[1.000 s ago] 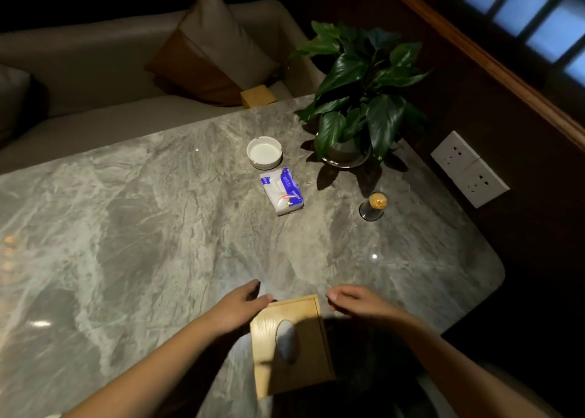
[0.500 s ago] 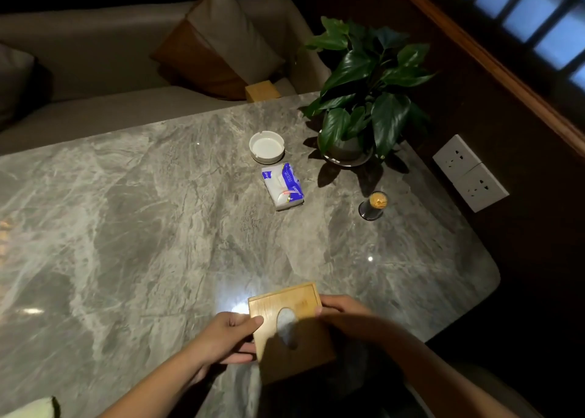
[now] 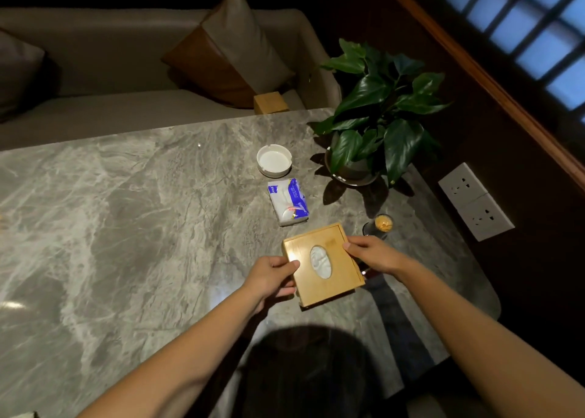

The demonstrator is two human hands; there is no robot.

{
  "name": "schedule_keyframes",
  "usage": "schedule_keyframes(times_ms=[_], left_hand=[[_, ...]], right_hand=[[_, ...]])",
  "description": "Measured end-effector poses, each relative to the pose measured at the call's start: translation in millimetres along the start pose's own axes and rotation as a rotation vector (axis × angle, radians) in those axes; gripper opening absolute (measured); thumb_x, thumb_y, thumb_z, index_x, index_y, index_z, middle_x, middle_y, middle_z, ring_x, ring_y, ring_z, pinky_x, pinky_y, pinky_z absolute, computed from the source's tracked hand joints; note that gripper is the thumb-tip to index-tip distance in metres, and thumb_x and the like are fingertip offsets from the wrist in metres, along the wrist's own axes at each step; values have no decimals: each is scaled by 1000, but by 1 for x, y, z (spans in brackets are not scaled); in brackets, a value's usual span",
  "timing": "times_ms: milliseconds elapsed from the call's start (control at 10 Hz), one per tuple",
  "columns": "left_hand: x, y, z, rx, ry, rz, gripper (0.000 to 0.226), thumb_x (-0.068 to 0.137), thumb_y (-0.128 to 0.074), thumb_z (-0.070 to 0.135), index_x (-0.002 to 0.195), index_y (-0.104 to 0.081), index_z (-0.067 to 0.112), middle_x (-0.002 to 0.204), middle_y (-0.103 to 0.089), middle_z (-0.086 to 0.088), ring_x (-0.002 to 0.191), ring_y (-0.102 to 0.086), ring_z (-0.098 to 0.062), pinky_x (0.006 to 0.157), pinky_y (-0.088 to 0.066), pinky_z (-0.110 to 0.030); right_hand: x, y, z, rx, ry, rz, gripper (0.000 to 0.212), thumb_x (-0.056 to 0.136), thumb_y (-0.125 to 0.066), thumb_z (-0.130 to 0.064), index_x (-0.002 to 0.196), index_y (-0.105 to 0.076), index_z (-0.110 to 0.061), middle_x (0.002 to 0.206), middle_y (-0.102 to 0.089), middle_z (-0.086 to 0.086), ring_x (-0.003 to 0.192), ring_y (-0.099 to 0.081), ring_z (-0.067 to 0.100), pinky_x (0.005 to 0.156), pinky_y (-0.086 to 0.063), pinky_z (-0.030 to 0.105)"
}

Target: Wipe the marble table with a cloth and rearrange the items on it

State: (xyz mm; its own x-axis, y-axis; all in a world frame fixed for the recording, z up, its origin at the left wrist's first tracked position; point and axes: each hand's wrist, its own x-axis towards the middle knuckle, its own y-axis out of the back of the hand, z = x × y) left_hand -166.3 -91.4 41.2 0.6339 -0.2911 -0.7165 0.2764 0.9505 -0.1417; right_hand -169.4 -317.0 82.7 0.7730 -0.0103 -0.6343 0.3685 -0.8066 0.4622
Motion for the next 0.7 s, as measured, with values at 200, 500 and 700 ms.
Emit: schedule_keyframes(times_ms=[200, 500, 700], left_hand=[[13, -8, 2, 40, 10, 50, 22, 89, -63, 19, 100, -65, 1, 77, -64, -9, 59, -61, -11, 53, -56, -19], [18, -2, 14, 590, -112, 77, 40, 87, -61, 38, 105, -67, 3, 103, -70, -13, 99, -65, -28, 83, -47, -31], [-1, 19, 22, 652, -220, 104, 63, 88, -62, 32, 141, -39, 9, 142, -48, -11, 130, -46, -25, 105, -36, -31]], right_hand=[[20, 8, 3, -42, -70, -1, 27, 102, -42, -24, 111, -64, -11, 99, -65, 2, 93, -59, 15, 71, -43, 19], [28, 4, -17, -338, -111, 18, 29, 100, -44, -21, 127, -55, -16, 119, -61, 10, 109, -56, 25, 93, -46, 39], [10, -31, -39, -625, -7, 391, 56, 95, -47, -16, 145, -27, -29, 142, -46, 5, 129, -44, 25, 102, -44, 45]])
